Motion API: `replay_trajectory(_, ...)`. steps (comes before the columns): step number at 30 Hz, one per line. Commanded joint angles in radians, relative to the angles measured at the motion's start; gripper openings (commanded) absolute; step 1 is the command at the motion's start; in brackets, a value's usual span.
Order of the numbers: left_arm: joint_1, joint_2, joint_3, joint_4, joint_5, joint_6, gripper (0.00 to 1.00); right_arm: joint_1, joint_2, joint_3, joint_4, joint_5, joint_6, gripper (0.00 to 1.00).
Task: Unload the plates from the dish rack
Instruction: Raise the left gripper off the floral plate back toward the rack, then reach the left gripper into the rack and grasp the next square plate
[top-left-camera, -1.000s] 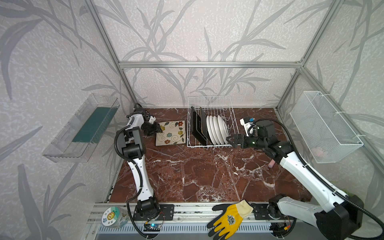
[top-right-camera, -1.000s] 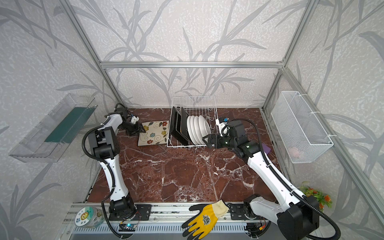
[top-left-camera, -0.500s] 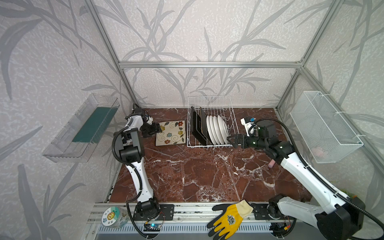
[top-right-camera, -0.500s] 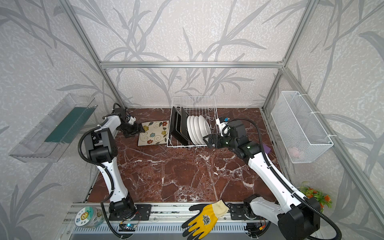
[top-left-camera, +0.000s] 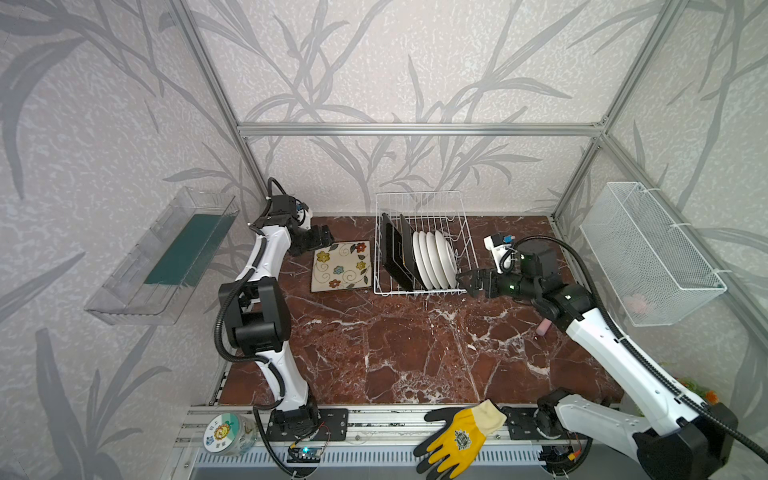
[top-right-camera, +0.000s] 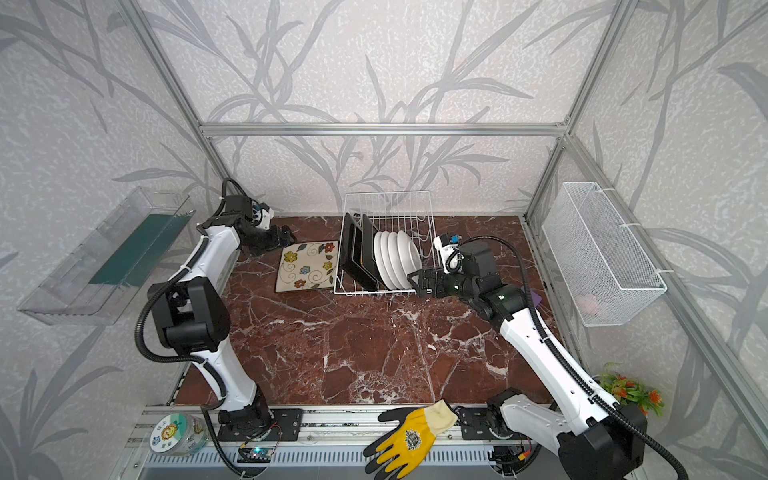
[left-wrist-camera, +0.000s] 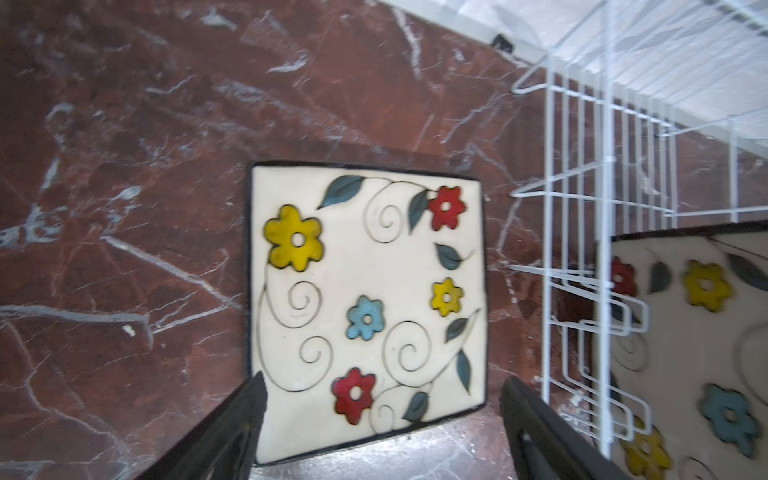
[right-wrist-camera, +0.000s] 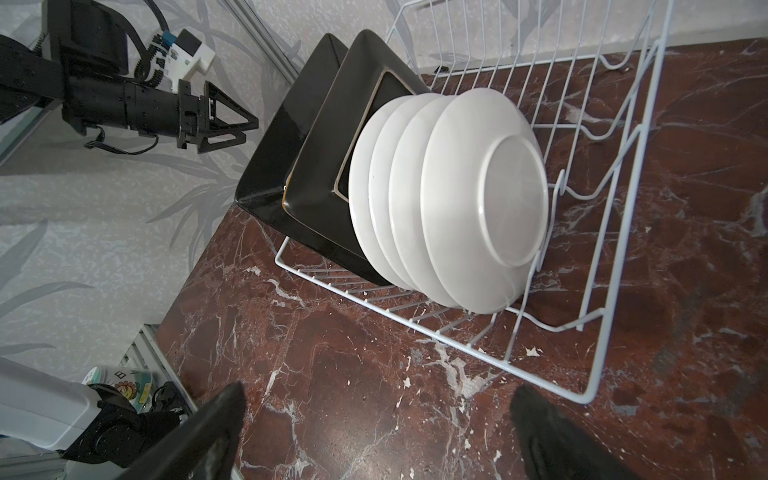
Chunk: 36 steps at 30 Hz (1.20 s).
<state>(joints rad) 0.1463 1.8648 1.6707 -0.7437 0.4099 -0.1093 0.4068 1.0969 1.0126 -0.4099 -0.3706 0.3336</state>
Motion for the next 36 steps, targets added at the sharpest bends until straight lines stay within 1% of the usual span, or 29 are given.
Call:
replay_trajectory(1, -0.041, -0.07, 0.0, -0.003, 0.041, -0.032, 0.9, 0.003, -0.018, 0.038, -0.031, 0.004, -0.017, 0.99)
replay_trajectory(7, -0.12, -0.154, 0.01, -0.032, 0.038, -0.038, 0.9, 0.003, -0.028, 0.037, -0.036, 0.01, -0.023, 0.99)
replay_trajectory(11, -0.172, -0.219, 0.0, -0.04, 0.018, -0.026, 0.89, 0.003, -0.033, 0.035, -0.046, 0.012, -0.026, 0.99)
replay_trajectory(16, -0.248, -0.267, 0.011, -0.102, -0.012, -0.019, 0.88, 0.003, -0.043, 0.027, -0.061, 0.006, -0.042, 0.99)
replay_trajectory(20, -0.301, -0.298, -0.017, -0.101, -0.01, -0.054, 0.85, 0.002, -0.048, 0.023, -0.066, -0.005, -0.052, 0.99)
replay_trajectory(26, -0.38, -0.322, -0.079, -0.04, -0.029, -0.127, 0.81, 0.003, -0.044, 0.016, -0.055, -0.021, -0.056, 0.99)
replay_trajectory(29, -0.4, -0.311, -0.091, -0.018, -0.053, -0.174, 0.79, 0.003, -0.031, 0.027, -0.059, -0.032, -0.062, 0.99)
replay_trajectory(32, -0.413, -0.299, -0.115, 0.026, -0.053, -0.231, 0.74, 0.003, -0.032, 0.03, -0.052, -0.028, -0.06, 0.99)
replay_trajectory(36, -0.432, -0.271, -0.118, 0.044, -0.054, -0.248, 0.71, 0.003, -0.043, 0.024, -0.046, -0.02, -0.053, 0.99)
